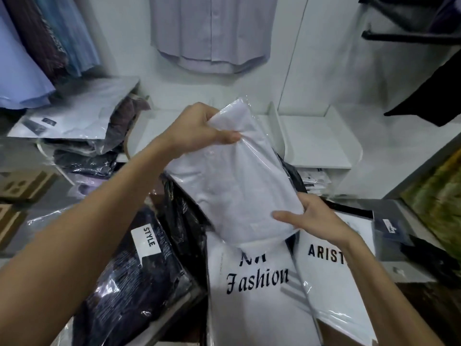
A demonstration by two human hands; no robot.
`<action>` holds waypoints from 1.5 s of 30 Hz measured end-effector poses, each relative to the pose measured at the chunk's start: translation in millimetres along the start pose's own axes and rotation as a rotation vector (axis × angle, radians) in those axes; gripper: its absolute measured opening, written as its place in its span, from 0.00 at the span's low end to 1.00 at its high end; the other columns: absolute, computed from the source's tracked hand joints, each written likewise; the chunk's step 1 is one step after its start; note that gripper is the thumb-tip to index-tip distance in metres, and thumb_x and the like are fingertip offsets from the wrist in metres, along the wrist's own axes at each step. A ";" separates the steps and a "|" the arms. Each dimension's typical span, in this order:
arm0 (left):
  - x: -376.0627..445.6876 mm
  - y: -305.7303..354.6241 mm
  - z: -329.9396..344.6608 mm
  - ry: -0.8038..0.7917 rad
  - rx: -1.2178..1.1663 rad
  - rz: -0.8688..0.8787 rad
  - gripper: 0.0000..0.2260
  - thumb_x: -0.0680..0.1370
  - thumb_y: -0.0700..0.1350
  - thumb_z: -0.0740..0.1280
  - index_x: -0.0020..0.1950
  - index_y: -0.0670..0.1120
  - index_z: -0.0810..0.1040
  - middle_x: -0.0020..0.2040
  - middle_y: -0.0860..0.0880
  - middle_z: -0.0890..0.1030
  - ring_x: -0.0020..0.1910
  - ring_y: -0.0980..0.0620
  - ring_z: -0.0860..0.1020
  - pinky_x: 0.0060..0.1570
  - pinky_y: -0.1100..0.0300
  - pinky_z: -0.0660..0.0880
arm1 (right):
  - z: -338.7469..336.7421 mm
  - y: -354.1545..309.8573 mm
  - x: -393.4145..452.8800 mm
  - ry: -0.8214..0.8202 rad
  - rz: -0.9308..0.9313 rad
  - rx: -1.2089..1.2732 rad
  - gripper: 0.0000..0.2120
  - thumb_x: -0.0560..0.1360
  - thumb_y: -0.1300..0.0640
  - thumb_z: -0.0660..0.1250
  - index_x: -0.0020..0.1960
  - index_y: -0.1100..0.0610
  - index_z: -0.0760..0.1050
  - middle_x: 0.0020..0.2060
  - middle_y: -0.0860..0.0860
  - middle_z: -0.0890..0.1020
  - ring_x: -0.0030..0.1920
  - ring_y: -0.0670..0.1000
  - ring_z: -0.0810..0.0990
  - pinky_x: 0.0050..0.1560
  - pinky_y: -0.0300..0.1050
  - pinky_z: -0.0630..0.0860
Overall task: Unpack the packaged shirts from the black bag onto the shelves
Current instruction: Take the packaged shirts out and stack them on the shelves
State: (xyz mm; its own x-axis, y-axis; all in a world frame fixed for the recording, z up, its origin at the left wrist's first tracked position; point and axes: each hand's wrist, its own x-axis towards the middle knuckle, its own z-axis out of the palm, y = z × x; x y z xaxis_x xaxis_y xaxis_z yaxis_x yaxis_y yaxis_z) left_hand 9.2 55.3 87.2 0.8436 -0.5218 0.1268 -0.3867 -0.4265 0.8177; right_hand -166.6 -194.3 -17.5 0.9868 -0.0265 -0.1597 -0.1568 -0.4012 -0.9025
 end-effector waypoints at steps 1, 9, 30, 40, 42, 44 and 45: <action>0.9 3.3 -1.8 0.007 0.031 0.001 0.22 0.69 0.53 0.81 0.32 0.43 0.71 0.25 0.57 0.65 0.23 0.59 0.62 0.22 0.64 0.58 | -2.5 1.7 5.7 0.002 0.006 -0.059 0.13 0.72 0.52 0.79 0.56 0.48 0.84 0.50 0.42 0.88 0.52 0.44 0.86 0.52 0.42 0.81; -32.3 23.9 -25.7 -0.261 -0.014 -0.021 0.08 0.72 0.45 0.79 0.43 0.42 0.83 0.38 0.52 0.86 0.35 0.55 0.82 0.36 0.63 0.78 | -22.4 23.7 31.5 0.121 -0.077 -0.334 0.16 0.69 0.40 0.79 0.43 0.53 0.83 0.39 0.45 0.86 0.42 0.50 0.85 0.46 0.49 0.79; -18.5 -32.2 87.7 -0.102 -0.369 -0.364 0.38 0.66 0.65 0.78 0.71 0.55 0.69 0.65 0.54 0.77 0.63 0.55 0.77 0.62 0.53 0.74 | -73.1 -47.3 40.3 0.357 -0.648 -0.299 0.39 0.55 0.76 0.52 0.49 0.45 0.86 0.65 0.43 0.79 0.69 0.56 0.71 0.70 0.43 0.67; -43.2 -51.5 124.0 0.112 -0.997 -0.382 0.16 0.78 0.41 0.72 0.65 0.43 0.80 0.59 0.42 0.85 0.59 0.42 0.83 0.61 0.46 0.78 | -49.4 0.6 25.4 0.207 -0.141 0.273 0.36 0.78 0.69 0.70 0.74 0.36 0.67 0.61 0.28 0.77 0.62 0.38 0.80 0.56 0.37 0.80; -55.1 -63.4 133.5 0.155 -0.987 -0.478 0.14 0.76 0.41 0.74 0.62 0.44 0.81 0.58 0.42 0.85 0.58 0.41 0.84 0.62 0.42 0.78 | -34.8 19.5 28.7 0.215 0.068 0.394 0.24 0.81 0.56 0.69 0.75 0.41 0.69 0.57 0.37 0.84 0.59 0.47 0.84 0.48 0.41 0.82; -68.4 -73.7 142.5 0.187 -0.973 -0.562 0.14 0.76 0.40 0.74 0.61 0.44 0.81 0.57 0.41 0.85 0.56 0.40 0.84 0.61 0.41 0.78 | -19.7 37.6 31.3 0.220 0.259 0.551 0.22 0.81 0.37 0.62 0.68 0.47 0.77 0.54 0.47 0.87 0.56 0.51 0.85 0.50 0.47 0.81; -74.2 -79.0 147.1 0.224 -0.952 -0.600 0.13 0.77 0.40 0.74 0.61 0.43 0.81 0.56 0.41 0.85 0.55 0.40 0.85 0.59 0.41 0.80 | -12.4 52.7 33.0 0.203 0.319 0.591 0.28 0.79 0.31 0.57 0.67 0.48 0.78 0.55 0.48 0.87 0.55 0.51 0.86 0.54 0.50 0.80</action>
State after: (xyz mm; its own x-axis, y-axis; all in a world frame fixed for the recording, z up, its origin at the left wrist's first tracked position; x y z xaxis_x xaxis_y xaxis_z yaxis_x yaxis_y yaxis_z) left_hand -77.7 19.0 -69.5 0.8811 -0.2392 -0.4081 0.4585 0.2200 0.8610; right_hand -141.8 -227.7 -65.3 0.8678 -0.2540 -0.4270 -0.3786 0.2185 -0.8994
